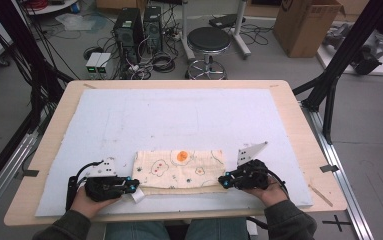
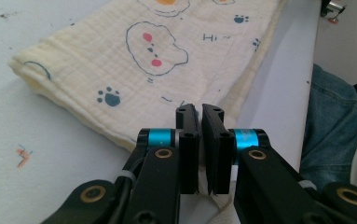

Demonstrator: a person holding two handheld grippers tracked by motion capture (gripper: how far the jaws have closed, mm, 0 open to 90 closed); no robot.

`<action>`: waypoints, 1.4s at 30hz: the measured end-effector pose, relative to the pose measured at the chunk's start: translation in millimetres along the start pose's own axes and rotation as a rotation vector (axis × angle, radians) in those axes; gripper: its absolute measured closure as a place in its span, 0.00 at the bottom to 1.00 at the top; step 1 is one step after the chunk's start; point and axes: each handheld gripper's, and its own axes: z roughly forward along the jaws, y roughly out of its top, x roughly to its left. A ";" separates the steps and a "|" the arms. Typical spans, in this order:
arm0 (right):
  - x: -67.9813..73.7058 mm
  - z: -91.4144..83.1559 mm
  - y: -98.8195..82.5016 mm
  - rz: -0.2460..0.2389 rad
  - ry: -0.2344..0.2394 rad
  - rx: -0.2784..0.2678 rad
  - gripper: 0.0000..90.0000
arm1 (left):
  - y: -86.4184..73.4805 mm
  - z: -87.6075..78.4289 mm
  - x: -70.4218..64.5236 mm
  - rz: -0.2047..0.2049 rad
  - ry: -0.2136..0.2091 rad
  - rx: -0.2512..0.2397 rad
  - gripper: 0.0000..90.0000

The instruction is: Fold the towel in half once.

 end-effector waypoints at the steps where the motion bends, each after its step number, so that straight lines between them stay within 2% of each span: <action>1: 1.5 0.7 -0.5 -0.003 0.005 0.008 0.94 | -0.4 -0.2 -0.6 0.000 -0.001 0.000 0.94; 4: 5.4 5.9 -5.0 0.003 0.029 0.043 0.93 | -1.2 -1.2 -2.5 0.006 -0.015 0.006 0.93; 5: 5.9 7.9 -6.4 0.001 0.038 0.056 0.91 | -0.7 -2.0 -3.2 0.003 -0.027 -0.003 0.91; 6: 6.5 8.9 -7.1 -0.003 0.037 0.064 0.87 | 0.9 -3.7 -3.3 0.007 -0.033 -0.010 0.84; 7: 7.6 8.4 -6.7 0.002 0.039 0.057 0.85 | 2.9 -5.1 -4.0 0.003 -0.041 -0.027 0.78; 9: 7.8 4.0 -3.0 0.001 0.052 0.015 0.82 | 7.5 -7.7 -5.5 0.001 -0.064 -0.064 0.74; 11: 7.3 0.3 1.5 0.005 0.063 -0.021 0.80 | 11.9 -8.2 -5.9 0.010 -0.075 -0.077 0.69; 14: 5.2 3.2 5.4 0.007 0.067 -0.029 0.80 | 14.7 -2.5 -4.4 0.005 -0.071 -0.068 0.72; 17: 0.6 10.0 5.1 0.021 0.084 -0.014 0.80 | 14.6 4.3 -1.5 -0.005 -0.044 -0.033 0.84; 21: -1.0 12.8 0.4 0.024 0.058 0.026 0.82 | 9.2 9.1 0.3 -0.002 -0.023 0.012 0.90; 25: -5.5 13.4 -9.5 0.052 0.042 0.052 0.84 | 2.5 9.7 2.1 -0.004 -0.009 0.047 0.90; 29: -5.6 13.6 -13.7 0.045 0.033 0.055 0.84 | -2.9 9.0 2.3 -0.003 -0.002 0.067 0.89; 30: -5.4 13.4 -14.0 0.043 0.032 0.056 0.84 | -3.9 8.8 2.3 -0.010 -0.003 0.067 0.88; 37: -3.1 12.7 -17.9 0.024 0.013 0.042 0.83 | -5.1 8.3 1.5 0.021 0.004 0.070 0.88; 42: -4.0 12.5 -17.2 0.032 0.026 0.032 0.80 | -4.1 7.4 2.2 0.019 -0.001 0.064 0.86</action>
